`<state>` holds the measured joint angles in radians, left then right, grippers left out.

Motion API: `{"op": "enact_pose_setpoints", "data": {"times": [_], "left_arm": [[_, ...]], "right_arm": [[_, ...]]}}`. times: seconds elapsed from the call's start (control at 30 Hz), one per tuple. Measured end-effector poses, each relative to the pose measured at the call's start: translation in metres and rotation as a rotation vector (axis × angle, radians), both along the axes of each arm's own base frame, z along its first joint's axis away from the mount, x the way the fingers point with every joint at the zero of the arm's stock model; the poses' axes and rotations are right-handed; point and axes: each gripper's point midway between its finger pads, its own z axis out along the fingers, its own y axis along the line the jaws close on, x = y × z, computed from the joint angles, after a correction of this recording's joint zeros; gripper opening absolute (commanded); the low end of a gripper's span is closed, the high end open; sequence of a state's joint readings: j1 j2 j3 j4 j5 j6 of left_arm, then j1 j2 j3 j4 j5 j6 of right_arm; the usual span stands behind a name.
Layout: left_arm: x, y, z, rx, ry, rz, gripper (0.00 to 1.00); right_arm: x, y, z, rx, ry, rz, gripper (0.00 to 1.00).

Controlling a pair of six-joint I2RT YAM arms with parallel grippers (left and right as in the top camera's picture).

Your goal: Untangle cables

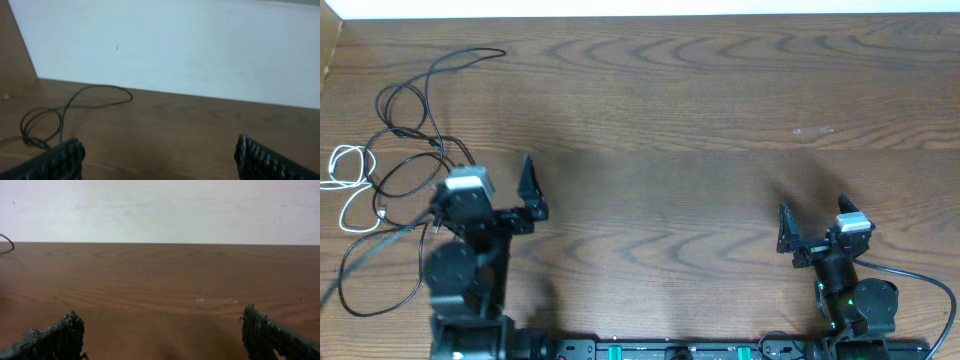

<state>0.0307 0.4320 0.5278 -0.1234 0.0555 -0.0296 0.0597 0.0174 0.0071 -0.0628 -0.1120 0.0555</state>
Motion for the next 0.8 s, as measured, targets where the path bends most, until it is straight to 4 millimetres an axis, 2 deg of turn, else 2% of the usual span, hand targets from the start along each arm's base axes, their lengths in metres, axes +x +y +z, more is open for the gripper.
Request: {"op": "enact_pose_setpoints", "data": {"times": [0.2,0.3,0.67,0.8], "left_arm": [[-0.01,0.004,-0.066,0.02,-0.014,0.022,0.98],[-0.013,0.005,-0.084,0.033,-0.021,0.03,0.98],[-0.017,0.006,-0.126,0.064,-0.012,0.029,0.98],[-0.018,0.005,-0.127,0.064,-0.005,0.027,0.97]], "right_arm": [[0.0,0.0,0.0,0.0,0.0,-0.001,0.99],[0.0,-0.001,0.0,0.0,0.0,-0.004,0.99],[0.0,-0.001,0.0,0.0,0.0,-0.006,0.99],[0.0,-0.002,0.0,0.0,0.0,-0.006,0.99]]}}
